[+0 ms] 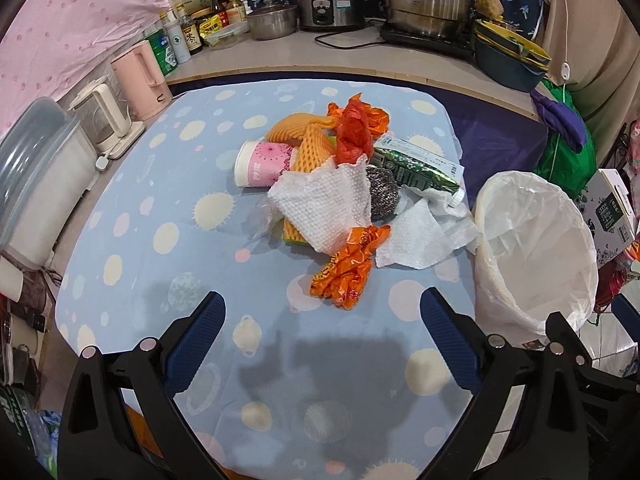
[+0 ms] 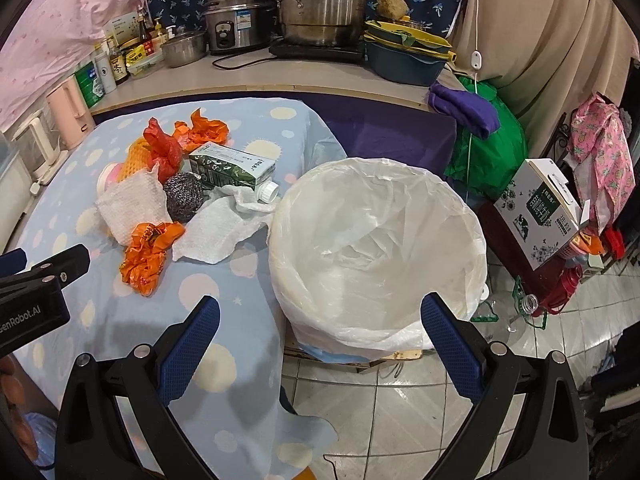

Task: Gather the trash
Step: 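Lower the left gripper onto the white paper towel and close it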

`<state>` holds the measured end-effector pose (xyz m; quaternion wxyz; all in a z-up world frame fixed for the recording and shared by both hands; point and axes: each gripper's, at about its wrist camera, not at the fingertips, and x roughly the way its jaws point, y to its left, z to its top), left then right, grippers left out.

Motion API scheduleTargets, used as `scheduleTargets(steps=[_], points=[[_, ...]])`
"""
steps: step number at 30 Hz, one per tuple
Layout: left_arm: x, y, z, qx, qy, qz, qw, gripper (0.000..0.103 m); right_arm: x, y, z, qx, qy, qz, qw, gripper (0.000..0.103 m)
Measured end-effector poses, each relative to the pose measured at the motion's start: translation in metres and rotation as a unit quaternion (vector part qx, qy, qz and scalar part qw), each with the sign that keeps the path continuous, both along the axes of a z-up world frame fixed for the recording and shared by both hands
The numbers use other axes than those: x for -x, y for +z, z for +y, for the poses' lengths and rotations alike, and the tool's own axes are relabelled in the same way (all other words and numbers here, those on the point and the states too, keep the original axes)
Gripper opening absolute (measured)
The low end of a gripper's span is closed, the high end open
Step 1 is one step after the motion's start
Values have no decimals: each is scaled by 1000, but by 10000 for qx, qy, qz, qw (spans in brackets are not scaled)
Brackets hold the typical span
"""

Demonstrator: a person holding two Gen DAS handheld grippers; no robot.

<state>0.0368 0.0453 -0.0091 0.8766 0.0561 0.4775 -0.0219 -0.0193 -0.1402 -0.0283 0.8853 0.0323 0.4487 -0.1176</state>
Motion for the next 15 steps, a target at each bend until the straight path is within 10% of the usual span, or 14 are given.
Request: scheduleTargets(steps=[15], points=[[-66, -54, 39, 346, 176, 283, 9988, 94, -55, -32, 23, -96, 236, -150, 9996, 92]])
